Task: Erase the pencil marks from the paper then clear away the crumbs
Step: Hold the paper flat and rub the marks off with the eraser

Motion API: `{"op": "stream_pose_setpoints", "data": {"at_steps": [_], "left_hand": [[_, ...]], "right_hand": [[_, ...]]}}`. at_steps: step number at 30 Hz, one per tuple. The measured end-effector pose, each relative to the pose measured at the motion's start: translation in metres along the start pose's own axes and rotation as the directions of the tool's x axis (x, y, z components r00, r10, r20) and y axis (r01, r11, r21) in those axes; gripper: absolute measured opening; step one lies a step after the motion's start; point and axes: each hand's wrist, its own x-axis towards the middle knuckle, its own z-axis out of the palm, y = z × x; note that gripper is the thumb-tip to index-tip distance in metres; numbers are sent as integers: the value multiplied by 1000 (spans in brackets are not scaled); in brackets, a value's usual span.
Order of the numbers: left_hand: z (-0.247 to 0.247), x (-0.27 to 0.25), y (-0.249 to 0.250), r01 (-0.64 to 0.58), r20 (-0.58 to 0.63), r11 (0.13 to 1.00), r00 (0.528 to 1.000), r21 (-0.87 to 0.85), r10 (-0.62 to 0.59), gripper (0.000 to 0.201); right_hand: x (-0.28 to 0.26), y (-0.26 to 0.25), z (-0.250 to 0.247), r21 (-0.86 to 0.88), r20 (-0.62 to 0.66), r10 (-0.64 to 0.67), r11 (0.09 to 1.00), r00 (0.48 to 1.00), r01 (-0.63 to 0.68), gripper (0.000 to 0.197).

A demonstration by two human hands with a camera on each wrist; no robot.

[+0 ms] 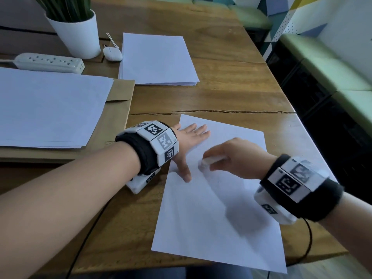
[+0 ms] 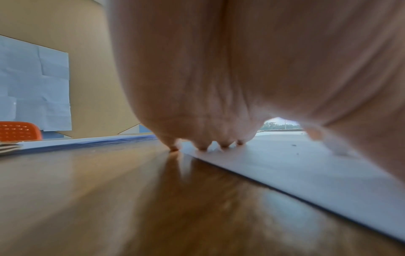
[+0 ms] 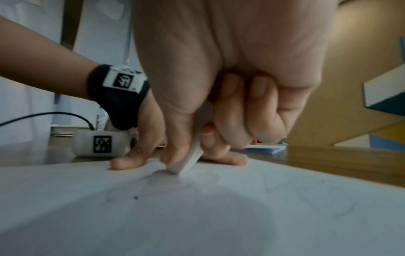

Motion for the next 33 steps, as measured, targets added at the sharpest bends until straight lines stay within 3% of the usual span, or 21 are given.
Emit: {"op": "stream_pose_setpoints", "data": {"at_steps": [3,8,13,19,21,25,27,30,33], "left_hand": [[2,2,-1,0,12,1000,1000,-1,0,133],[0,0,1,4,-19,1000,1000,-21,-5,134],[0,0,0,4,17,1000,1000,3,-4,131],[-1,-3,4,28,-33,999,999,-37,-29,132],[0,-3,3,6,-21,1000,1000,1,-6,131],[1,0,0,2,8,1000,1000,4,-2,131],[1,0,0,4,2,1000,1000,9,-4,130],[1,-1,2,15,-18,1000,1000,-5,-15,132],[0,-1,0,2,-4,1000,1000,10,-2,130]], "right_hand": [[-2,1,-8,-46,94,15,999,995,-10,21],[13,-5,-2,52,-104,18,999,994,-13,12],[-8,0,-6,-44,160,9,999,987,-2,20],[17,-7,-5,73,-90,-8,997,996,14,14],[3,-1,5,70,-45,-27,997,999,30,14],[-17,-1,7,80,168,-75,995,983,62,17],[-5,-5,1,56,110,-37,998,993,31,18],[8,-11,1,135,-85,31,991,996,-20,14],[-9,-5,12,117,-39,-11,993,999,15,13]]}}
